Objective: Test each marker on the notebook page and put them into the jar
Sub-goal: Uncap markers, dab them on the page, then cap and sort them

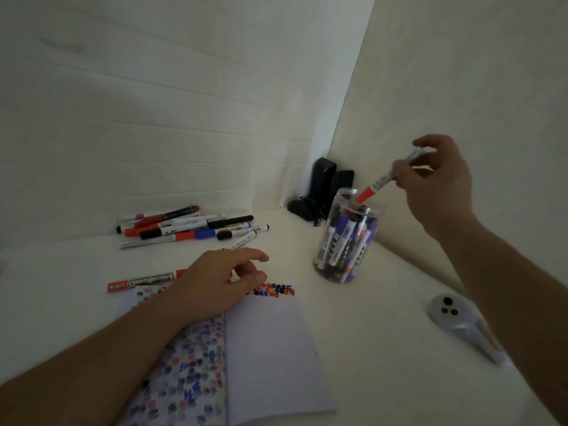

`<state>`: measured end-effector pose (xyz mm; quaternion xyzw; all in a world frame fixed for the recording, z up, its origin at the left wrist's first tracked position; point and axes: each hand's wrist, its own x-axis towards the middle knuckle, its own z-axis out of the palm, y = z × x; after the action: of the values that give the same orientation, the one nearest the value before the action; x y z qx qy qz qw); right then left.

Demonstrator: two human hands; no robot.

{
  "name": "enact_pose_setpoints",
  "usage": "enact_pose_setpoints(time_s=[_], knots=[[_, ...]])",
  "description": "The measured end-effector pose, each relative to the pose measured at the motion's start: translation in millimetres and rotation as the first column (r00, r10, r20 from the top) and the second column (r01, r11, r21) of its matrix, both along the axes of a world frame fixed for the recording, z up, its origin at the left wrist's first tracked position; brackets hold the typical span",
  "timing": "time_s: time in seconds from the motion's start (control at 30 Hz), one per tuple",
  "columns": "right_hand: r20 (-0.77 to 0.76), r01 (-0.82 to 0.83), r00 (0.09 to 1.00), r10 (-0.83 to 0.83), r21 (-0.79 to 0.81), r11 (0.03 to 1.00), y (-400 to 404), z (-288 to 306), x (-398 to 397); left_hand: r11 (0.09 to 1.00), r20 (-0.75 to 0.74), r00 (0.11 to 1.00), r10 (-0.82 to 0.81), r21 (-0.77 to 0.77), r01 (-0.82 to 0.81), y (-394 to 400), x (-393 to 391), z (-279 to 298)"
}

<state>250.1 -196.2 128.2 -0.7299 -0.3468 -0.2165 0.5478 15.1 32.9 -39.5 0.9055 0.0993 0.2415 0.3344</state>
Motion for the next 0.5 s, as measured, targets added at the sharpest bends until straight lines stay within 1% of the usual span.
enact_pose_setpoints(time_s=[0.07,0.17,0.3,0.5], knots=[[0.01,-0.005,1.0,0.007,-0.125,0.992,2,-1,5,1.0,0.005,1.0,0.005,-0.023,-0.005,0,0,-1],[0.027,0.001,1.0,0.005,-0.213,0.977,7,-6,5,0.999,0.015,1.0,0.014,-0.048,-0.013,-1,-1,0],[0.014,0.019,1.0,-0.016,-0.226,0.974,13,-4,8,0.998,0.004,1.0,0.012,-0.059,-0.012,-3,-3,2],[-0.074,0.021,0.997,-0.032,-0.14,0.99,17,-12,18,0.998,-0.012,1.0,0.012,-0.062,-0.013,-1,-3,2]])
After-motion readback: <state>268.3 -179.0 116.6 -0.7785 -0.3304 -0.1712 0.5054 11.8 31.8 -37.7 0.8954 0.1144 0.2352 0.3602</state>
